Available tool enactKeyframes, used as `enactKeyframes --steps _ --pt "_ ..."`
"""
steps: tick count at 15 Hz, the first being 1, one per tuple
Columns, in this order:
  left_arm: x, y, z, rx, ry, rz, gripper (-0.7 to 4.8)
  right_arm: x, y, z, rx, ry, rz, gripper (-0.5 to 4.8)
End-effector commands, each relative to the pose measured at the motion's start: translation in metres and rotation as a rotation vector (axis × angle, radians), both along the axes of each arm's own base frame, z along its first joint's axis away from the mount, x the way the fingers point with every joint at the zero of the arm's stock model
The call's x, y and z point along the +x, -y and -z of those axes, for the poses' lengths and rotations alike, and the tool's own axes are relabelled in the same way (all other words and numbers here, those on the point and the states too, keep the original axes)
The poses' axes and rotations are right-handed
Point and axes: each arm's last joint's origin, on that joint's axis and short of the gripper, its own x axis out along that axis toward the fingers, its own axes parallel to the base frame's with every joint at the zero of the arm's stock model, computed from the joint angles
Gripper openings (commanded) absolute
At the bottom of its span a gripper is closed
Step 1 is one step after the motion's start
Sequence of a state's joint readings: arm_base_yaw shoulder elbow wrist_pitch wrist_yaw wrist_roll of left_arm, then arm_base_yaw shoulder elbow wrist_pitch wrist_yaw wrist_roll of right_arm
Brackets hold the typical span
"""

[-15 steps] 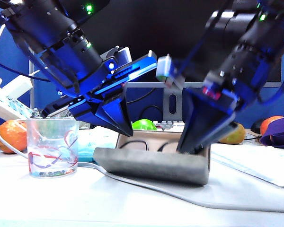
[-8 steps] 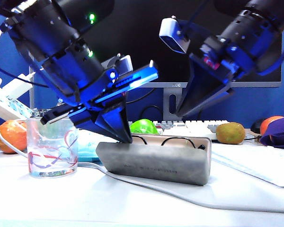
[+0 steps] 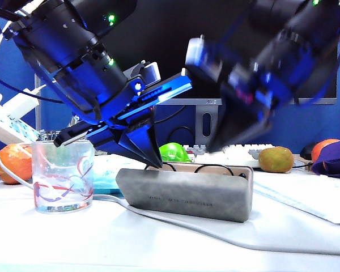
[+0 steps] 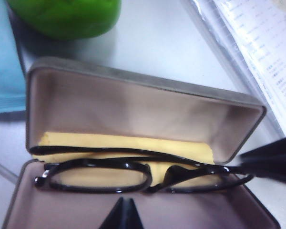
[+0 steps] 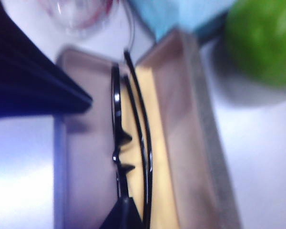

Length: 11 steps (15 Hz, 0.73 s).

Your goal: Pick up the glasses, fold the temples of the glasses, place the glasses into the glasses case, and finally close the glasses case.

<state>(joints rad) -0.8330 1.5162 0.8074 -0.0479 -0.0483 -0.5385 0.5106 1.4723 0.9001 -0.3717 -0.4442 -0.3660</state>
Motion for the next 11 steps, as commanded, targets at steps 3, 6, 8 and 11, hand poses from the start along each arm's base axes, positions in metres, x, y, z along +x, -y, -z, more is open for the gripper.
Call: enactKeyframes --steps 3,6,8,11 --pt "0.0 0.0 -0.001 -0.004 0.011 -0.001 -0.03 -0.008 -0.007 0.008 0.015 -0.109 -0.075 -0.05" --pt "0.0 0.0 -0.001 -0.002 0.009 0.0 -0.03 -0.022 -0.012 0.011 -0.044 -0.151 -0.149 -0.05" --pt "0.0 0.0 -0.001 -0.002 0.008 0.0 -0.04 -0.022 -0.016 0.011 -0.042 -0.134 -0.158 -0.05" --pt "0.0 0.0 -0.001 0.001 0.006 0.0 -0.03 -0.022 -0.012 -0.004 -0.081 -0.013 -0.096 -0.06"
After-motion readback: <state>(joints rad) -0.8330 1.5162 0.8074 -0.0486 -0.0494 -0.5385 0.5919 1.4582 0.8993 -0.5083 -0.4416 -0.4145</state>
